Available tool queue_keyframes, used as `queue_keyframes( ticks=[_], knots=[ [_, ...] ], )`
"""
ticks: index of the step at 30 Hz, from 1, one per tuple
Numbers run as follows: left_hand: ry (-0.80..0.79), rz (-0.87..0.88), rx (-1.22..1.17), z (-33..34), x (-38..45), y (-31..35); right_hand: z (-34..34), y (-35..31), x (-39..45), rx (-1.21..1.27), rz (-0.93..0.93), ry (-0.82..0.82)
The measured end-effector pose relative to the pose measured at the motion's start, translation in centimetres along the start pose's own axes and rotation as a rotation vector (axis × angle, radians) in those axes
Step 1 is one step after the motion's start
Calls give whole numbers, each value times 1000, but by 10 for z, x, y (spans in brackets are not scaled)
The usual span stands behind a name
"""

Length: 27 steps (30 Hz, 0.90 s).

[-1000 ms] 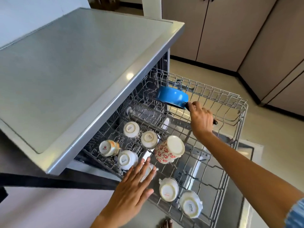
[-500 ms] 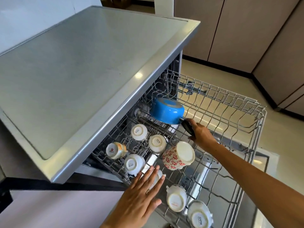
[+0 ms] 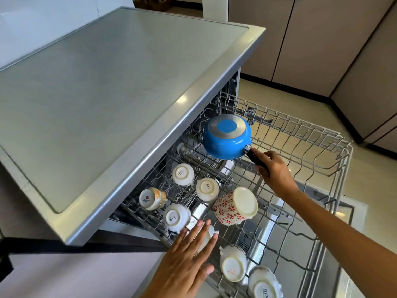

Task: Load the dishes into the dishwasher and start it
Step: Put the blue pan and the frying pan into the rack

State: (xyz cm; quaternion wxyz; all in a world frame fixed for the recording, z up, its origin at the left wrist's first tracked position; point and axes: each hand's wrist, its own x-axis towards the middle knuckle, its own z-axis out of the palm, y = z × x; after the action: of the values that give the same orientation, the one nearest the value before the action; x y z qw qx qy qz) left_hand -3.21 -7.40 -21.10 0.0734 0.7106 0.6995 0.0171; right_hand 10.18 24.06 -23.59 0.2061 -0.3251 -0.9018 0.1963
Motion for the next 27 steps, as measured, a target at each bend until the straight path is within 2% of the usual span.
queue_keyframes(
  ticks=[4, 8, 13, 21, 23, 27],
  knots=[
    [13, -2, 0, 2, 0, 1, 12, 0, 10, -52, 49, -89],
    [24, 5, 11, 3, 1, 1, 28, -7, 13, -34, 90, -100],
    [33, 10, 0, 2, 1, 1, 22, -2, 13, -75, -18, -211],
    [32, 11, 17, 3, 1, 0, 15, -6, 12, -242, -134, -491],
    [28, 16, 24, 1, 1, 1, 15, -6, 9, -232, -97, -464],
    [15, -3, -9, -6, -5, 5, 6, -19, -5, -136, -73, -242]
  ],
)
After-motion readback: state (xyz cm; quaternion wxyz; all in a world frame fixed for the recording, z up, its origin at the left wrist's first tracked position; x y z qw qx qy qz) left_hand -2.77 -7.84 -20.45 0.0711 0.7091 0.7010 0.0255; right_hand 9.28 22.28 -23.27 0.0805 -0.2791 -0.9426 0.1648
